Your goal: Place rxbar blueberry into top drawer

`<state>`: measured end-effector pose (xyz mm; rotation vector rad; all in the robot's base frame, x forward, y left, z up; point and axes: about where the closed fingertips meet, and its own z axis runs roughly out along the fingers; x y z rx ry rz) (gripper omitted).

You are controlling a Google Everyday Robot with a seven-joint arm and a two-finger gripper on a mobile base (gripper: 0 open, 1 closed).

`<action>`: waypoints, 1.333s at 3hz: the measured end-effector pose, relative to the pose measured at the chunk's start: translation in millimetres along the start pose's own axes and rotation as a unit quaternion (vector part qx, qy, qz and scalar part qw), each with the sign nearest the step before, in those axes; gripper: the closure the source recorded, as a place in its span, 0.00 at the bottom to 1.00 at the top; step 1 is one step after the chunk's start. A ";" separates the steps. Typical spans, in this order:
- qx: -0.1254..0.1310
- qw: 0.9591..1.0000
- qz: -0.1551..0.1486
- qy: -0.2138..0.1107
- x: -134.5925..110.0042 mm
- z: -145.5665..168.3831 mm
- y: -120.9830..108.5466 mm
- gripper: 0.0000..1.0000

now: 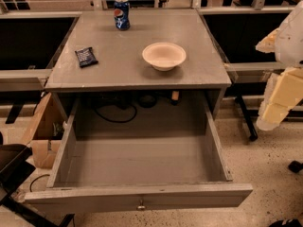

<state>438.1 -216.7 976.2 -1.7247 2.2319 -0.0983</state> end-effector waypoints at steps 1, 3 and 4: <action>0.000 1.000 0.000 0.000 -0.1 0.0 -0.1 0.00; 0.033 0.997 0.024 -0.069 -46.2 36.6 -45.2 0.00; 0.061 0.994 0.035 -0.080 -96.0 58.9 -66.5 0.00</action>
Offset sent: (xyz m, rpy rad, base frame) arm 0.0546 0.0178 -0.0173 0.1352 -0.0905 -0.0252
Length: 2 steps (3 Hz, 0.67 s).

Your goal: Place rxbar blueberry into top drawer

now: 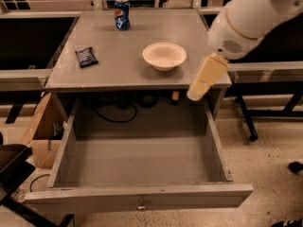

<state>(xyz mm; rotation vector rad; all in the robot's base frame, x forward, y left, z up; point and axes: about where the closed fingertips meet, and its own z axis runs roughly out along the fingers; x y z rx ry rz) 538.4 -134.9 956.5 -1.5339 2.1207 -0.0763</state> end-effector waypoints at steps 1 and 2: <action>0.042 0.999 0.018 0.000 -47.1 32.5 -15.1 0.00; 0.051 0.997 0.053 0.001 -48.1 30.2 -18.5 0.00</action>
Offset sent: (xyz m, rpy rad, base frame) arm 0.0319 0.0382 -0.0049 -0.0051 -0.0564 -0.0465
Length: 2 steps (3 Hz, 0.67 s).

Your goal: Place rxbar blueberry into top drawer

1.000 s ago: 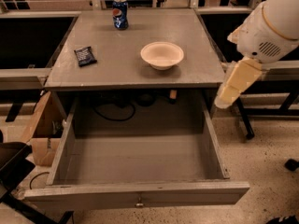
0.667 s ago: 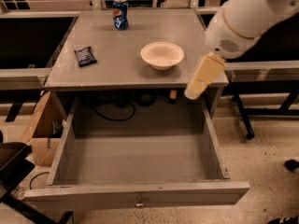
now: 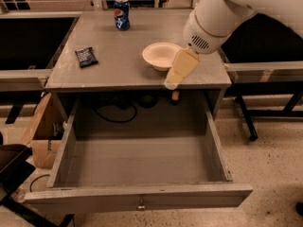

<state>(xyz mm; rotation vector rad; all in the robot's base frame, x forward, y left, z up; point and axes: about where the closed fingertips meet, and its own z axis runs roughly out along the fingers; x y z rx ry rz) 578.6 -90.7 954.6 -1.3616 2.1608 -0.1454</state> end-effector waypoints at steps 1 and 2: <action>-0.001 1.000 0.000 0.000 0.5 -0.6 0.4 0.00; 0.005 1.000 0.006 0.001 -1.6 -0.4 -2.6 0.00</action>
Offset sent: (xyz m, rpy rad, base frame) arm 0.0086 -0.0005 0.0005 0.0056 -0.0062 -0.0361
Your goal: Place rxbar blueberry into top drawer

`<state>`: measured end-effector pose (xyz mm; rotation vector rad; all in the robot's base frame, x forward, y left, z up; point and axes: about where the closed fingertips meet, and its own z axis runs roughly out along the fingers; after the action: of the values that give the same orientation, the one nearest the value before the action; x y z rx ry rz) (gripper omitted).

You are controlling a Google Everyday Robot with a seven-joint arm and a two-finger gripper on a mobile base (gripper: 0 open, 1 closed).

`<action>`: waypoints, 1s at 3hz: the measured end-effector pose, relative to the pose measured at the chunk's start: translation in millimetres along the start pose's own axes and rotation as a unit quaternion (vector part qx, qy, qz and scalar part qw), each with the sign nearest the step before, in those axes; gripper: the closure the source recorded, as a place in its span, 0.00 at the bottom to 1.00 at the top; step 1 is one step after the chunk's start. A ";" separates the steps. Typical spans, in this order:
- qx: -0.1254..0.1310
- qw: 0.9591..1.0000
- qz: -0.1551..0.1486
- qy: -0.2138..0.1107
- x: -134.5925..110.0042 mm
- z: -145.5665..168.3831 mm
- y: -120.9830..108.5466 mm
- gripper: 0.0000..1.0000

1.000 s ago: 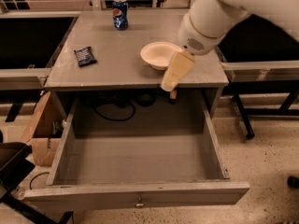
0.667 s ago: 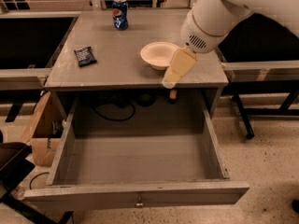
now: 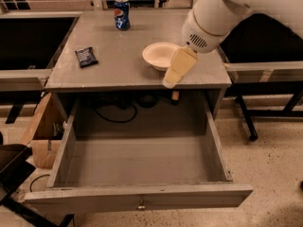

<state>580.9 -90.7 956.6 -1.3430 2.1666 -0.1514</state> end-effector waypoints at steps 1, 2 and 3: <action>0.018 1.000 0.015 -0.019 -33.9 19.9 -22.8 0.00; 0.037 0.998 0.028 -0.047 -91.2 42.4 -45.7 0.00; 0.038 0.992 0.066 -0.096 -146.4 64.6 -54.2 0.00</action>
Offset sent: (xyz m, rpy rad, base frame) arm 0.1577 0.1322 0.0485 0.1463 -0.1873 -0.0538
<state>705.2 20.3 984.6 -1.1209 2.0575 -0.0490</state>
